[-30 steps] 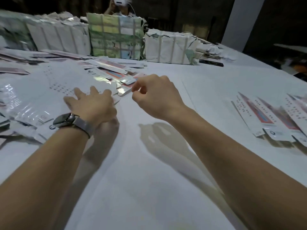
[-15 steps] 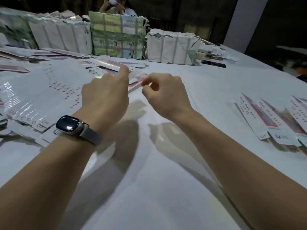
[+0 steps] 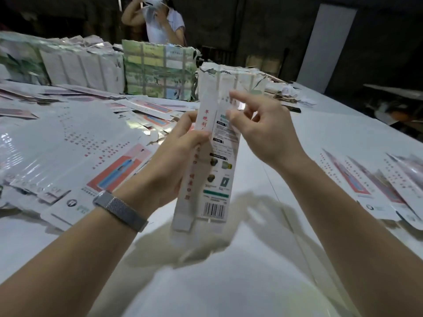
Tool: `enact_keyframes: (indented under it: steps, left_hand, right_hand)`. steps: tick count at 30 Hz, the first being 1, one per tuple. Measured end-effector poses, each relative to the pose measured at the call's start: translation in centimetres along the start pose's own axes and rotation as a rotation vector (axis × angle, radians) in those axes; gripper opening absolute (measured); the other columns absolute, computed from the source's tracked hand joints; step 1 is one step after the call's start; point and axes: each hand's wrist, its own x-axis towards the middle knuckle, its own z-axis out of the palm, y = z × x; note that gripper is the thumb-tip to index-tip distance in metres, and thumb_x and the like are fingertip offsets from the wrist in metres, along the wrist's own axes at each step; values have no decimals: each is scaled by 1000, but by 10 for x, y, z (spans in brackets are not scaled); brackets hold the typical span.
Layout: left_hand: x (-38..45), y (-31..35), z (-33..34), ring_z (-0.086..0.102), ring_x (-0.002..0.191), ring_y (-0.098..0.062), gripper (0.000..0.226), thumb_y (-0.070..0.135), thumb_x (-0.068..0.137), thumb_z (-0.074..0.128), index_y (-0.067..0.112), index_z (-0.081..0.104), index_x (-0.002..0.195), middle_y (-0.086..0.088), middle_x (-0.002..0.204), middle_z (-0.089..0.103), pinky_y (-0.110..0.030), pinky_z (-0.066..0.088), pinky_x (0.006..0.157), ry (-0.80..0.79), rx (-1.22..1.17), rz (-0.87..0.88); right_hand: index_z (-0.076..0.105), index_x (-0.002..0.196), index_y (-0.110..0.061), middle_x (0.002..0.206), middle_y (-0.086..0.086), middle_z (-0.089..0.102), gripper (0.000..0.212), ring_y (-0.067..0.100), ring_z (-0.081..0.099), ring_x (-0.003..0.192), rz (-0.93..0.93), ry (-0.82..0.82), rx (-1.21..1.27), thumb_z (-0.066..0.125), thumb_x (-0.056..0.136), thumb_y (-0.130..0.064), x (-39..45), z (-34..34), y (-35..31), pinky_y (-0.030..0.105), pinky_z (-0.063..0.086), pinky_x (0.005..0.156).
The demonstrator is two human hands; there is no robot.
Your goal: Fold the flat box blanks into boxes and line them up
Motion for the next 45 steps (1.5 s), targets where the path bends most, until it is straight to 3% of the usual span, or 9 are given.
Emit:
enact_keyframes:
  steps: [3, 10, 12, 15, 23, 31, 38, 42, 45]
  left_hand:
    - [-3, -8, 3, 69, 105, -45, 32, 28, 107, 39, 35, 48, 136, -17, 126, 66, -62, 58, 85, -180, -207, -106]
    - [1, -11, 3, 64, 73, -17, 60, 73, 91, 35, 34, 70, 118, -8, 107, 69, -32, 51, 63, -116, -7, -90]
    - [2, -13, 7, 63, 70, -11, 45, 64, 86, 62, 38, 67, 122, 2, 97, 68, -25, 50, 62, -29, 2, -88]
    - [6, -22, 4, 71, 91, -11, 75, 33, 72, 89, 35, 54, 139, 2, 100, 70, -28, 58, 74, 136, 150, -5]
    - [6, -23, 2, 75, 87, -9, 68, 14, 76, 86, 24, 60, 138, 1, 101, 76, -19, 57, 71, 212, 217, 140]
    - [-1, -16, 3, 70, 87, -36, 49, -3, 98, 54, 36, 57, 128, -25, 120, 65, -50, 61, 72, -39, -108, 90]
    - [-2, -20, 2, 74, 92, -38, 47, 14, 96, 60, 38, 44, 134, -13, 111, 74, -44, 61, 73, -64, -59, 68]
    - [0, -13, 10, 76, 90, -33, 54, 49, 93, 60, 27, 41, 139, -9, 109, 76, -38, 61, 69, -60, -26, 75]
    - [-2, -12, 13, 77, 75, -21, 62, 64, 87, 55, 27, 42, 134, 2, 93, 78, -29, 60, 58, -62, 55, 112]
  right_hand:
    - [57, 138, -33, 81, -3, 62, 43, 11, 55, 71, -31, -65, -34, 61, 95, -34, -5, 5, -5, 36, 51, 71]
    - [44, 143, -33, 79, 5, 66, 48, 9, 66, 67, 52, -77, 285, 50, 98, -48, -8, 6, -13, 28, 54, 56]
    - [50, 137, -33, 79, 3, 66, 39, 16, 67, 70, 43, -65, 231, 54, 98, -42, -6, 4, -12, 41, 57, 69]
    - [68, 105, -35, 84, -16, 63, 16, 2, 63, 79, 80, -81, 64, 60, 93, -28, -1, -2, -7, 37, 56, 82]
    - [74, 107, -30, 109, -4, 49, 24, 16, 48, 112, 61, -56, -206, 66, 88, -41, -8, 0, -10, 38, 46, 95]
    - [75, 114, -24, 92, -8, 55, 34, 8, 51, 85, 13, -19, -169, 67, 89, -46, -8, 0, -13, 27, 42, 77]
    - [79, 93, -20, 76, 7, 71, 21, 10, 58, 58, 94, -69, 53, 75, 85, -38, -9, -1, -12, 24, 46, 51]
    - [74, 80, -14, 80, 20, 68, 23, 33, 61, 69, 150, -118, 158, 78, 83, -37, -7, -6, -14, 45, 52, 63]
    - [70, 73, -8, 72, 13, 68, 33, 25, 59, 64, 179, -272, 160, 79, 81, -39, -5, -13, -16, 42, 50, 64]
